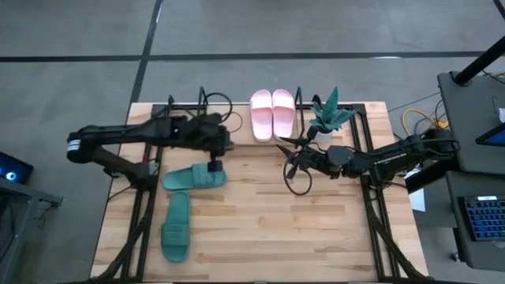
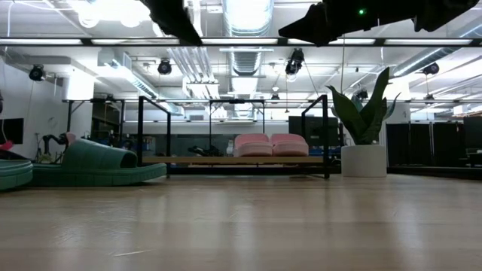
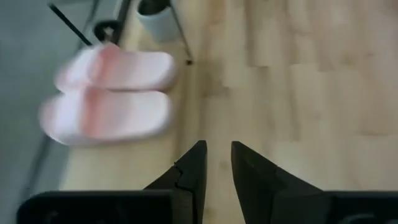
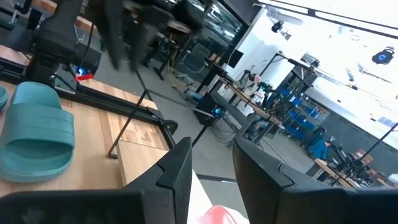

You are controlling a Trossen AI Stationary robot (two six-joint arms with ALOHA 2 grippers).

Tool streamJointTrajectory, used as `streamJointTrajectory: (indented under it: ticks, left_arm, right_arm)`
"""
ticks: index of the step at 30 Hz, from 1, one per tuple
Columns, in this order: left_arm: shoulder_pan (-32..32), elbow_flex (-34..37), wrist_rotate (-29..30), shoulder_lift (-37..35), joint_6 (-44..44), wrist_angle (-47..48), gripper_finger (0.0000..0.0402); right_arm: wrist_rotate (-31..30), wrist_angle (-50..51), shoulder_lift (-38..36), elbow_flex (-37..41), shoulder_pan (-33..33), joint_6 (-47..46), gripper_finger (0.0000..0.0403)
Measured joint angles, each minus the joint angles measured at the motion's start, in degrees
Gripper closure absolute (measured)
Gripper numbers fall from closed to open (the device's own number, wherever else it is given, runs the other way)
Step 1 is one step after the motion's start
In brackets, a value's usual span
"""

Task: Pick and place slides into the shelf
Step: Put the top green slipper on the shelf

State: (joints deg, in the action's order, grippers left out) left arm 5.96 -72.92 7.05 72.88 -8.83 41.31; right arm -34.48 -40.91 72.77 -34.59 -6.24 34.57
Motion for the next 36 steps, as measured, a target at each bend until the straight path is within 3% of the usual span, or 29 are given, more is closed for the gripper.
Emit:
streamJointTrajectory:
  ticks: [17, 26, 29, 36]
  left_arm:
    - [-12.5, 3.0, -8.9, -1.3, 30.8, 31.9, 0.0343]
    - [-14.6, 8.4, -8.7, -1.2, 30.9, 30.0, 0.0343]
    - [-14.8, 10.3, -8.1, -1.0, 27.2, 29.9, 0.0343]
    - [-17.1, 13.8, 2.1, -1.0, 21.6, 30.1, 0.0343]
  right_arm:
    - [0.2, 0.0, 0.0, 0.0, 0.0, 1.1, 0.0296]
    - [0.2, 0.0, 0.0, 0.0, 0.0, 0.2, 0.0296]
    - [0.2, 0.0, 0.0, 0.0, 0.0, 0.2, 0.0296]
    - [0.1, 0.2, 0.0, 0.0, 0.0, 0.0, 0.0296]
